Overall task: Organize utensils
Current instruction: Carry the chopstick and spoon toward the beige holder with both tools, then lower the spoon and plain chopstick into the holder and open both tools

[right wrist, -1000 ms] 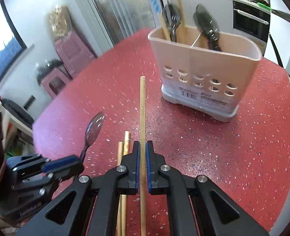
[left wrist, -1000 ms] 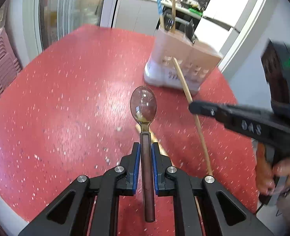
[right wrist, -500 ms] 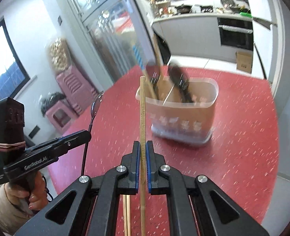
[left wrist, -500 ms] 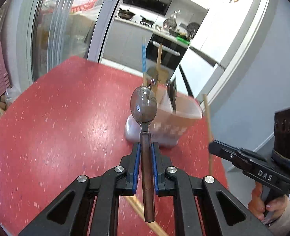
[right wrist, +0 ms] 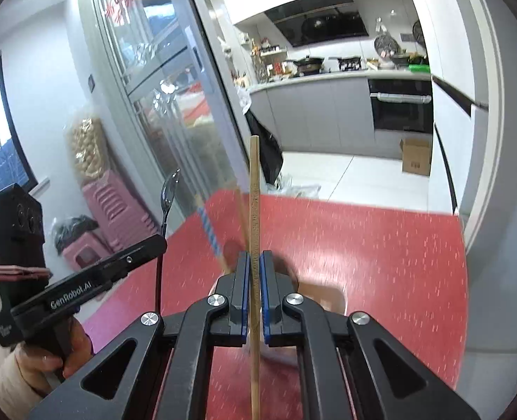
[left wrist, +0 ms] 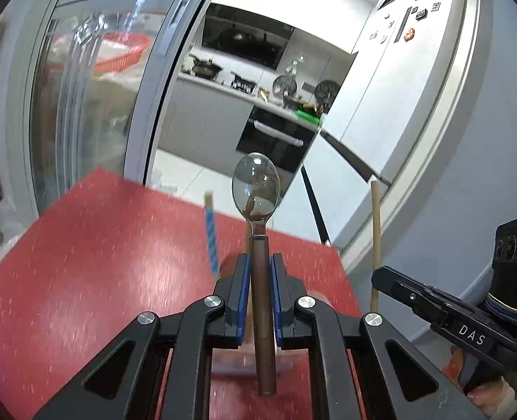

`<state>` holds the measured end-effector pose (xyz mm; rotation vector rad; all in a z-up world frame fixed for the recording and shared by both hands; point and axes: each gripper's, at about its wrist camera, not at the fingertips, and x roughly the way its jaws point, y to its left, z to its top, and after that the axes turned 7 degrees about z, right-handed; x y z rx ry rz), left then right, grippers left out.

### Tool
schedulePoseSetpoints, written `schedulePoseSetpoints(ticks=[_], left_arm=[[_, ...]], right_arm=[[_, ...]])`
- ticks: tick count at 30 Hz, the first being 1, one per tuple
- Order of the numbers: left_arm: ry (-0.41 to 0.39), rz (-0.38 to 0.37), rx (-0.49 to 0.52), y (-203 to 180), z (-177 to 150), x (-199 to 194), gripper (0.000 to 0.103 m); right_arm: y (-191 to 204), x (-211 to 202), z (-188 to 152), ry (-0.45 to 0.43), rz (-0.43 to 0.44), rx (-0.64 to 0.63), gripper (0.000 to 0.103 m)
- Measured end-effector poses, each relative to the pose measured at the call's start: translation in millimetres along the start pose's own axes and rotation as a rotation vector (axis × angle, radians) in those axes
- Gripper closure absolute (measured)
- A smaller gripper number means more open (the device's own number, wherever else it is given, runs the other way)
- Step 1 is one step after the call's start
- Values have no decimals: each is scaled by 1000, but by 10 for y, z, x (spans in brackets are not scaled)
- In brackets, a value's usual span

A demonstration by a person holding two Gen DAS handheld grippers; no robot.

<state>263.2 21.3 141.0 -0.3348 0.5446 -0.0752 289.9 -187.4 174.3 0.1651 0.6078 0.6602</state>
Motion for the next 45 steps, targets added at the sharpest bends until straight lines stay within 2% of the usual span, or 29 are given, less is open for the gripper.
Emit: schedulePoseSetpoints(ticks=[7, 15, 24, 29, 33, 45], left_arm=[[-44, 17, 25, -127, 99, 371, 63], [-98, 64, 57, -168, 46, 630, 64], [-161, 128, 111, -197, -158, 706, 64], [-185, 166, 179, -282, -354, 697, 64], [-179, 190, 223, -316, -470, 686, 63], [-121, 222, 229, -293, -556, 682, 63]], right_arm=[[-92, 331, 290, -56, -18, -29, 97], [-248, 650, 352, -91, -64, -88, 97], [-301, 874, 141, -124, -102, -170, 97], [-282, 926, -71, -126, -113, -216, 97], [-275, 894, -236, -117, -117, -237, 97], [-221, 839, -469, -70, -118, -255, 97]])
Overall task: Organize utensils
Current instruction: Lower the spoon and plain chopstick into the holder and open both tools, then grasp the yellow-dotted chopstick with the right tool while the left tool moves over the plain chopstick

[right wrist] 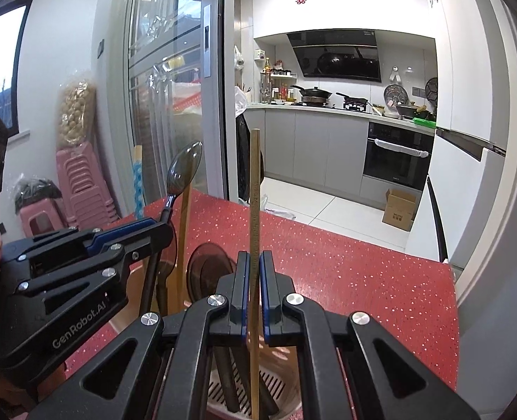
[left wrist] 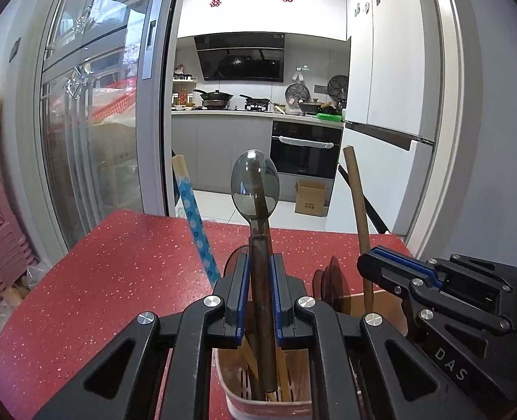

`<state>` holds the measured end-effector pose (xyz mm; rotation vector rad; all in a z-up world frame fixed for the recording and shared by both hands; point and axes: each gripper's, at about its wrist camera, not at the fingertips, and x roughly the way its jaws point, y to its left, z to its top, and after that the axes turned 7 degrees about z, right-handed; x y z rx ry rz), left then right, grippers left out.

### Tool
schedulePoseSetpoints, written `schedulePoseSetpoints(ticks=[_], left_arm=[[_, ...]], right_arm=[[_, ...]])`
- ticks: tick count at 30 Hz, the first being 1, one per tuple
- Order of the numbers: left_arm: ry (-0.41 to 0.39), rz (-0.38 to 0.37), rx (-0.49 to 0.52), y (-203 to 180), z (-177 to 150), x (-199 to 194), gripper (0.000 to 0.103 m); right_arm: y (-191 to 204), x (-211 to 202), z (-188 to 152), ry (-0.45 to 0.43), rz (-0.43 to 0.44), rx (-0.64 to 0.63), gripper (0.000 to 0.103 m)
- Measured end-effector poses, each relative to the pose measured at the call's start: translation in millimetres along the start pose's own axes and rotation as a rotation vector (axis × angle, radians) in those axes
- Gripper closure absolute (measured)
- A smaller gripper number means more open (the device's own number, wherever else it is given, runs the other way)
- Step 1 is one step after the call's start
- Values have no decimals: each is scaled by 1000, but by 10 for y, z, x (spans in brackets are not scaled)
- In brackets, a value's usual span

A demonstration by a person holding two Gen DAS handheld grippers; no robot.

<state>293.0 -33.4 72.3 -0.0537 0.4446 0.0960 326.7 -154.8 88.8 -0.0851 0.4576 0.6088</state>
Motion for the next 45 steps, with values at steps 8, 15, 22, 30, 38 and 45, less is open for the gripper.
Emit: schedulePoseSetpoints(ticks=[8, 15, 22, 30, 38, 45], left_arm=[[26, 8, 4, 12, -29, -14, 63], [45, 22, -6, 42, -35, -46, 63], [23, 32, -35, 141, 14, -223, 63], [21, 52, -82, 301, 23, -504, 0], [101, 74, -88, 532, -185, -828, 0], [309, 124, -138, 912, -759, -1016, 0]], right_arm=[[-7, -28, -68, 23, 6, 5, 97], [22, -32, -56, 48, 24, 0, 96], [-40, -55, -1, 69, 42, 51, 72], [-55, -300, 78, 58, 46, 119, 58], [135, -685, -101, 99, 61, 164, 53], [455, -721, -647, 335, 121, 256, 51]])
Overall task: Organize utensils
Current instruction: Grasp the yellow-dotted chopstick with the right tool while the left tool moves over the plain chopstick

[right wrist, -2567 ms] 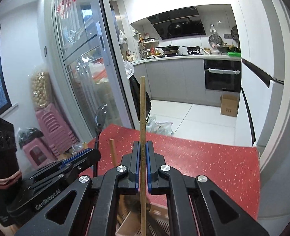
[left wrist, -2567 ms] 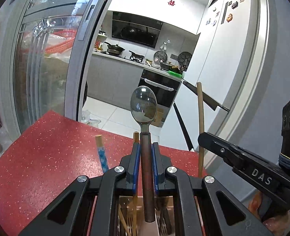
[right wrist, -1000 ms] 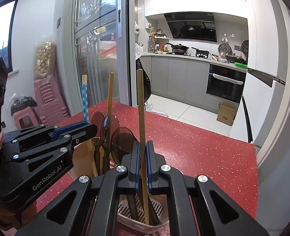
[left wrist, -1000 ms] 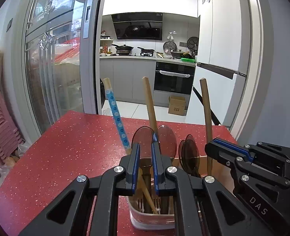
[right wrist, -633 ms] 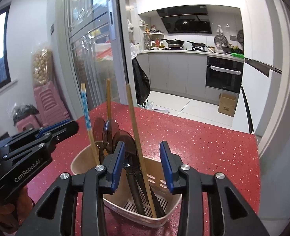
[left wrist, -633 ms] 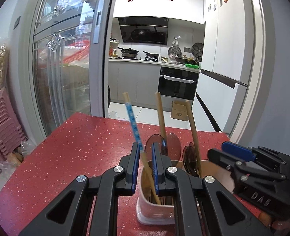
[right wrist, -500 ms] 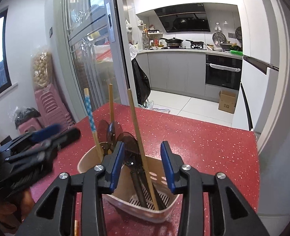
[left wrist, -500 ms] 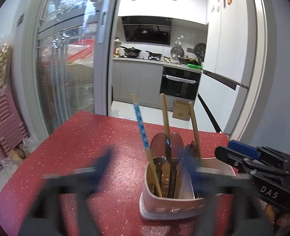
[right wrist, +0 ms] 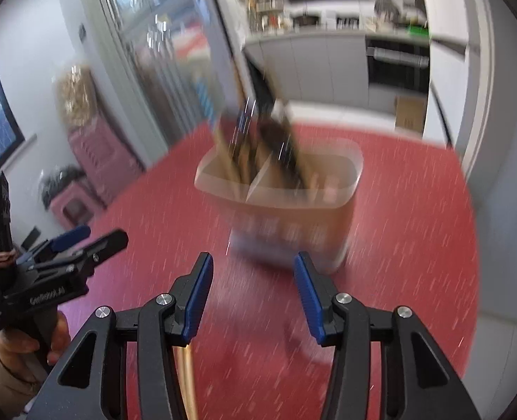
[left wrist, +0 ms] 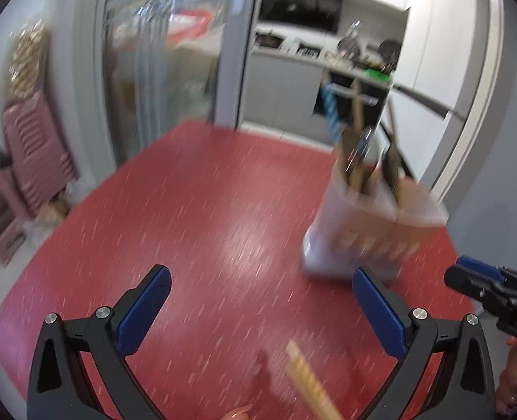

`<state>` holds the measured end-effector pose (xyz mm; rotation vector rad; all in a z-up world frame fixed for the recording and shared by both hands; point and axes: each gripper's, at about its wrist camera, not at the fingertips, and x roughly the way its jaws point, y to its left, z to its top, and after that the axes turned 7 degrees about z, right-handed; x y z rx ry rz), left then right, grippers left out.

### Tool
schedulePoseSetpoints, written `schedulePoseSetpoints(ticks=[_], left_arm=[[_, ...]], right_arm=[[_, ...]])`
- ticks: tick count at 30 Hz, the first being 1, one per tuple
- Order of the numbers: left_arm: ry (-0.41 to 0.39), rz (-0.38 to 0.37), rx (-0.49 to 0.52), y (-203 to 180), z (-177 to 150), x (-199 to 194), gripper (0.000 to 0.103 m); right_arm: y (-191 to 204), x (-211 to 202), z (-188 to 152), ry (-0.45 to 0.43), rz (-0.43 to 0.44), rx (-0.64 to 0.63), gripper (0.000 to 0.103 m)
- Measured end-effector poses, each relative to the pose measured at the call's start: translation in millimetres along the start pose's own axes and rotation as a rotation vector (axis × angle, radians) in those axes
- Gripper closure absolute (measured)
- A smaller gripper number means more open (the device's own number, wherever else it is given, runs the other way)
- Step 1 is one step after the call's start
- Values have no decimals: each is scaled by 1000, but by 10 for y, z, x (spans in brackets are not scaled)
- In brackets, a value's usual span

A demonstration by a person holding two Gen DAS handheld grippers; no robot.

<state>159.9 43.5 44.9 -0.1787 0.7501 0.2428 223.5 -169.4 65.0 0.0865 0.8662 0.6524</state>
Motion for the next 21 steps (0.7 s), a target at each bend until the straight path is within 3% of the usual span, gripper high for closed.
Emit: schedulePoseSetpoints(ticks=[5, 9, 12, 21], left_arm=[[146, 43, -18, 187, -469, 74, 0], [230, 51, -68, 282, -773, 114, 0], [268, 52, -109, 360, -936, 125, 0], [266, 53, -127, 460, -1074, 21, 0]], right_arm=[[244, 367, -484, 218, 18, -24, 52], [403, 562, -757, 301, 5, -66, 64], [421, 659, -876, 327, -10, -63, 68], [511, 816, -1063, 358, -48, -94, 69]])
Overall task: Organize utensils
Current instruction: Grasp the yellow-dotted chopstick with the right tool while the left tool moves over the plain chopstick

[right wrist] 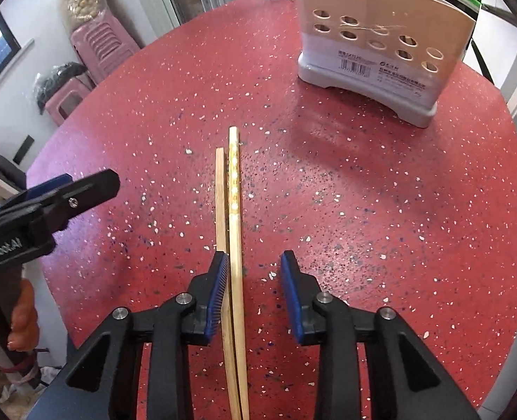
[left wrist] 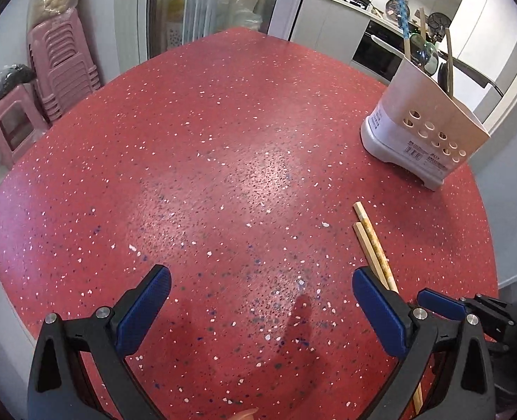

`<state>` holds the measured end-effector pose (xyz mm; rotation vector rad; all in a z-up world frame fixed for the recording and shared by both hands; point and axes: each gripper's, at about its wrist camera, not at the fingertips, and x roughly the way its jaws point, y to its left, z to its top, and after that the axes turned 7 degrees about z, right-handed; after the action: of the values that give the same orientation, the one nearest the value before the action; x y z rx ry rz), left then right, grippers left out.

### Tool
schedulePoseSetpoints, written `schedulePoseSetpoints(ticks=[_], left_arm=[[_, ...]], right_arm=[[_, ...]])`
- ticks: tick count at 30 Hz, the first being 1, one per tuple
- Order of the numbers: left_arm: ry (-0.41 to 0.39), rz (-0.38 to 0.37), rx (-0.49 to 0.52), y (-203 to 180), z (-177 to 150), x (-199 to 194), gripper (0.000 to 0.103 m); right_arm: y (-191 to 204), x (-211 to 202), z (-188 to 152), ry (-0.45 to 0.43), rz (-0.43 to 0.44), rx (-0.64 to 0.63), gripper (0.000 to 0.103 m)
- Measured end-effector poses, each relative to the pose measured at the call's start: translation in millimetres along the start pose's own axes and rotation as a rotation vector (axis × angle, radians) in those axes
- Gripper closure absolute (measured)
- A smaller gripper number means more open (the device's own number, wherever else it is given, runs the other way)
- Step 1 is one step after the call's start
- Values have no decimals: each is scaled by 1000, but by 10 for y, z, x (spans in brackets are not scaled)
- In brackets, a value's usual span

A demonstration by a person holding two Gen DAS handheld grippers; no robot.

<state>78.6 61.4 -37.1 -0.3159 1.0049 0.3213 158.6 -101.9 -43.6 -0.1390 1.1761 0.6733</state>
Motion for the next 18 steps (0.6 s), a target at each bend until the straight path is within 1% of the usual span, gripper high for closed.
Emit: schedulePoseSetpoints(ticks=[5, 9, 11, 15, 18], left_arm=[[8, -4, -4, 39, 11, 2, 0], [10, -1, -5, 53, 0, 5, 0], [14, 0, -12, 68, 3, 14, 0], [24, 11, -16, 105, 3, 24, 0], [29, 17, -8, 120, -11, 27, 0]], right_arm=[[20, -15, 23, 4, -56, -12, 69], [26, 17, 57, 20, -56, -12, 71], [74, 27, 84, 30, -72, -31, 71], [217, 132, 227, 80, -103, -81, 71], [305, 205, 344, 129, -110, -103, 71]])
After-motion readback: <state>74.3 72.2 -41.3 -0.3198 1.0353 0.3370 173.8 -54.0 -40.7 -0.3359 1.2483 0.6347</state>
